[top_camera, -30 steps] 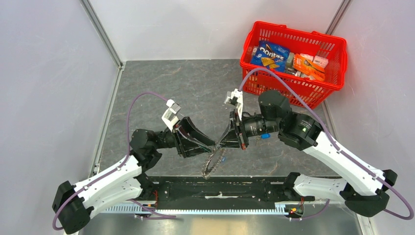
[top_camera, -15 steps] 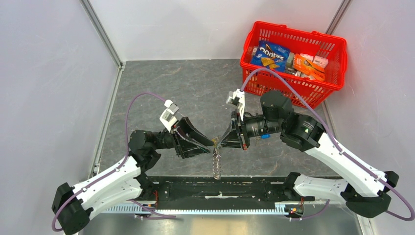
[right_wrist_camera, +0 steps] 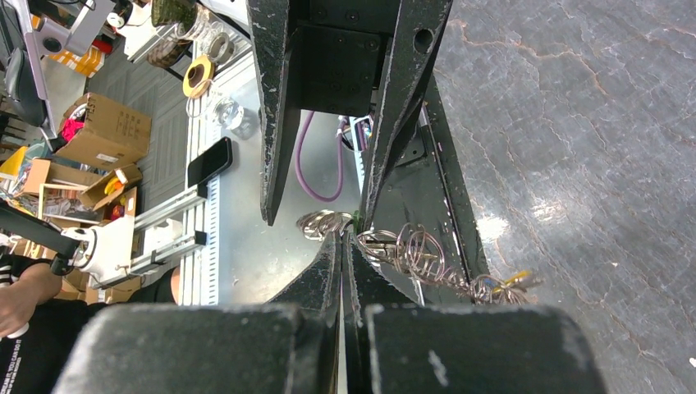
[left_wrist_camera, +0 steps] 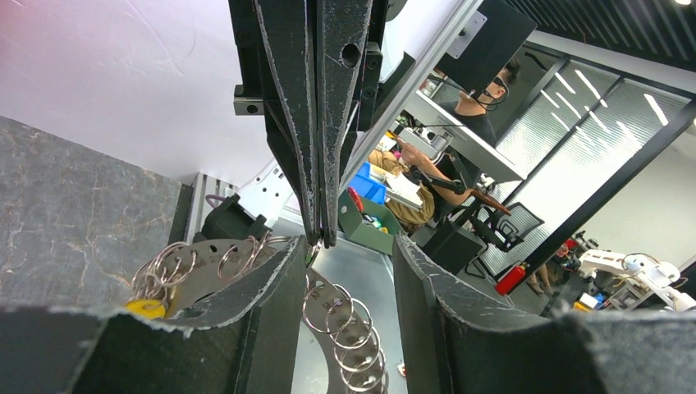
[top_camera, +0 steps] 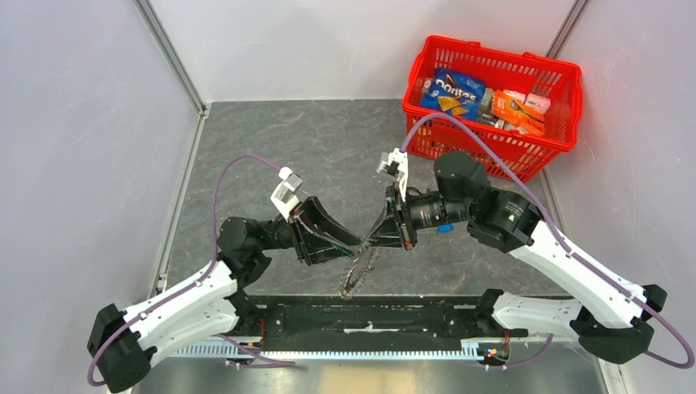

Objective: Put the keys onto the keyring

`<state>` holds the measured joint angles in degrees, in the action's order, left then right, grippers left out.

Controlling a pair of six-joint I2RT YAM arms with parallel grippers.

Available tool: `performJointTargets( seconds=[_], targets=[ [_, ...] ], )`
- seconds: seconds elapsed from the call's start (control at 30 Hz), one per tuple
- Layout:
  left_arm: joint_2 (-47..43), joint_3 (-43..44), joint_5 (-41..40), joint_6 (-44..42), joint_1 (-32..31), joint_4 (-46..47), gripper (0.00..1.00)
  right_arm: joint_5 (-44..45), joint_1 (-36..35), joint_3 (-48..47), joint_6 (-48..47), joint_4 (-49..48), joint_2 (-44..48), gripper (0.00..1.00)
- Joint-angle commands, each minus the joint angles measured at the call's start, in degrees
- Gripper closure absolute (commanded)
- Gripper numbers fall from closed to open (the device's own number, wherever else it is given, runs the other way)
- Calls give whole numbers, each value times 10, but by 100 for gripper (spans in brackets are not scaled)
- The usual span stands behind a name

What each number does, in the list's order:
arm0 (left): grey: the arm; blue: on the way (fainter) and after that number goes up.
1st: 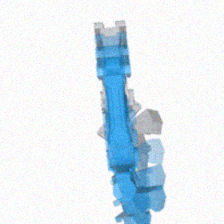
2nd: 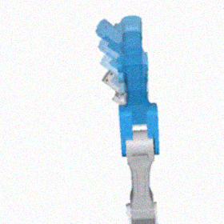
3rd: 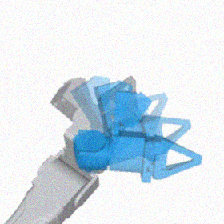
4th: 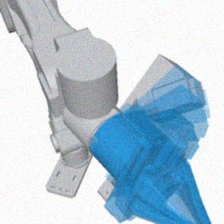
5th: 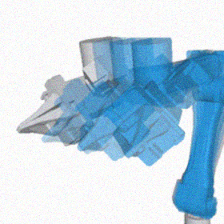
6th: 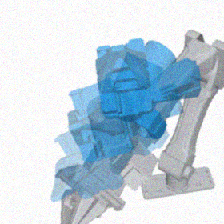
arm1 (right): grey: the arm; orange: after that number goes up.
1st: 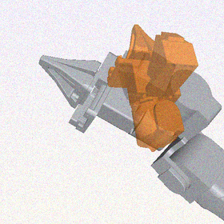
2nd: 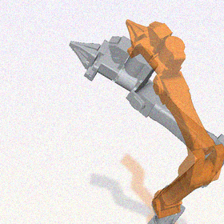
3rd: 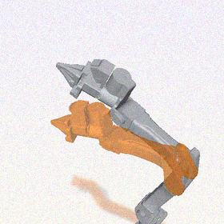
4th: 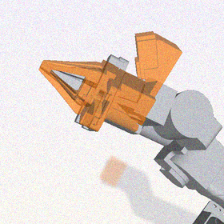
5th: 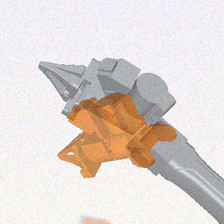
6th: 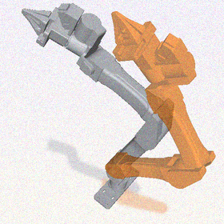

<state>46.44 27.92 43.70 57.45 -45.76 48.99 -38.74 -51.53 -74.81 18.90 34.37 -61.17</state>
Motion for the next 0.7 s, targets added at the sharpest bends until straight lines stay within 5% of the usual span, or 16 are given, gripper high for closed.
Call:
performJointTargets(
  seconds=[0.0, 0.33, 0.67],
  targets=[
    [0, 3, 8, 6, -4, 19, 51, -1, -1, -32, 8, -32, 4, 100],
    [-7, -5, 11, 7, -5, 18, 64, 3, -1, -35, 14, -40, 5, 100],
    [-4, -7, 11, 7, -9, 21, 65, 3, 0, -42, 21, -47, 0, 100]
  ],
)
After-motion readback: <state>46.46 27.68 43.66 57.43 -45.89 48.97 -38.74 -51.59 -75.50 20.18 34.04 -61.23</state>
